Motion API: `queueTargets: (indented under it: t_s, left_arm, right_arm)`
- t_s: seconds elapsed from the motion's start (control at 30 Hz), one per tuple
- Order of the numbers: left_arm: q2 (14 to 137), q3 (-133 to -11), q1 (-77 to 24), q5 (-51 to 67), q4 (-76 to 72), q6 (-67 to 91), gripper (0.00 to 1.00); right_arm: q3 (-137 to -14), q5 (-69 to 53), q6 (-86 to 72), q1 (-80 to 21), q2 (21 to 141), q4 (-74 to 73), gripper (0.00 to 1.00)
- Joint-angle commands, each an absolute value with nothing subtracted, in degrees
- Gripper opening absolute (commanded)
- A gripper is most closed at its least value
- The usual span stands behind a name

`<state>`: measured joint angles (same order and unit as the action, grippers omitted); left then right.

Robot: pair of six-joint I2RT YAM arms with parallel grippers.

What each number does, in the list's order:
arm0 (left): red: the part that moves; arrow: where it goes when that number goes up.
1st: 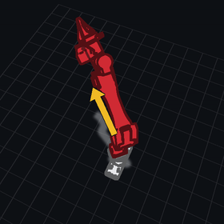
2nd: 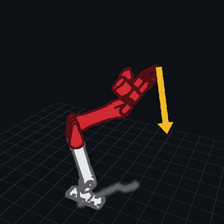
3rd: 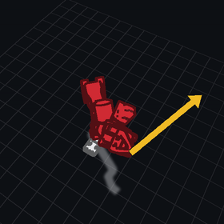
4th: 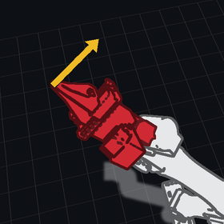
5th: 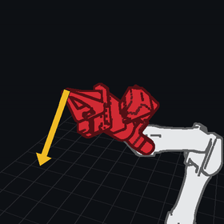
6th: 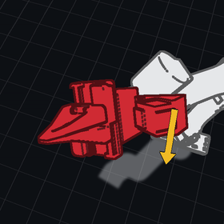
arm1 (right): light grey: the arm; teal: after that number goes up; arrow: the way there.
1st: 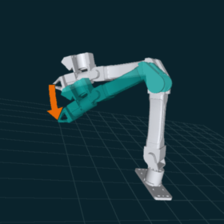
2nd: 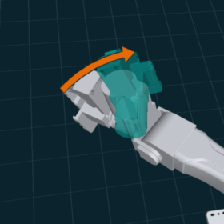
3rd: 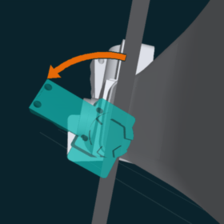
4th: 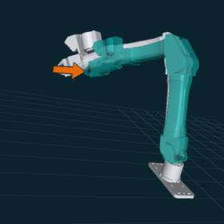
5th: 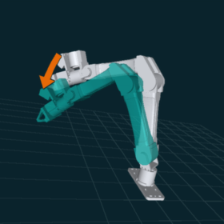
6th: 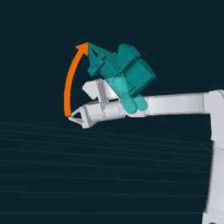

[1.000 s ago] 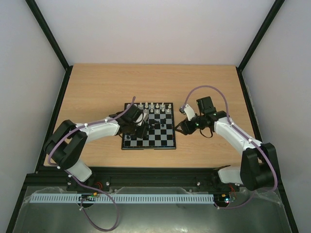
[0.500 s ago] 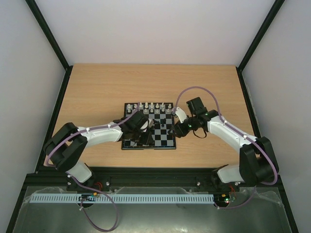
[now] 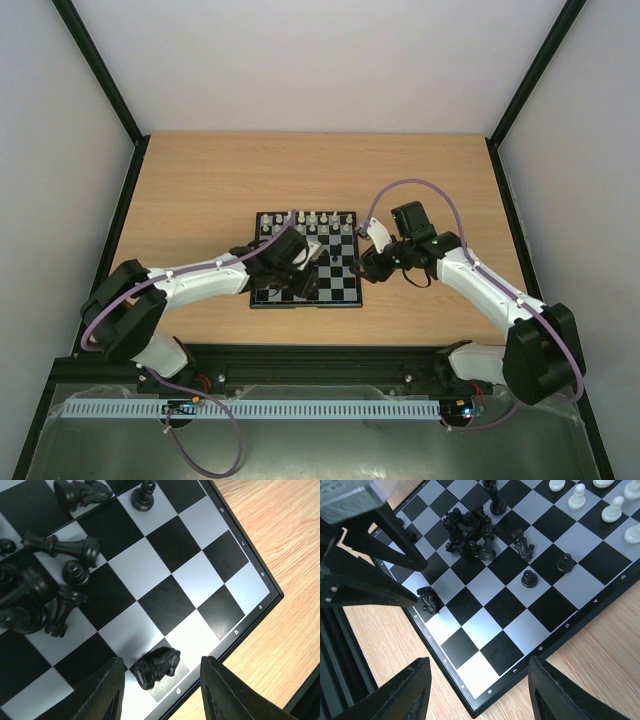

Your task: Set up the chess pieces on the board

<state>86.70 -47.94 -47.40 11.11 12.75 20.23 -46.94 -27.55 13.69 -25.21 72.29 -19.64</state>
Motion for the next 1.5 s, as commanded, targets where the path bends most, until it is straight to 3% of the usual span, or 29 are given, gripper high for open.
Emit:
queueTargets:
  t_s: [0.0,0.4,1.2,1.47]
  left_arm:
    - [88.82,-48.99,-48.07,11.10,10.13,14.97,0.43]
    - [95.81,-51.66,-49.35,10.65,11.12,11.16,0.45]
    - [90.04,-46.21,-53.07,7.85,14.77,11.98,0.39]
    - [90.37,-49.17,-53.85,0.48,16.84,11.74,0.45]
  right_arm:
    - [-45.20,-26.63,13.71,-24.35,69.14,-20.34,0.56]
    - [-44.85,-27.88,13.79,-22.94,69.32,-20.41,0.56]
    - [-45.09,-28.29,13.97,-22.76,70.66,-20.48,0.56]
    - [-45.09,-28.28,14.06,-22.79,70.65,-20.65,0.57]
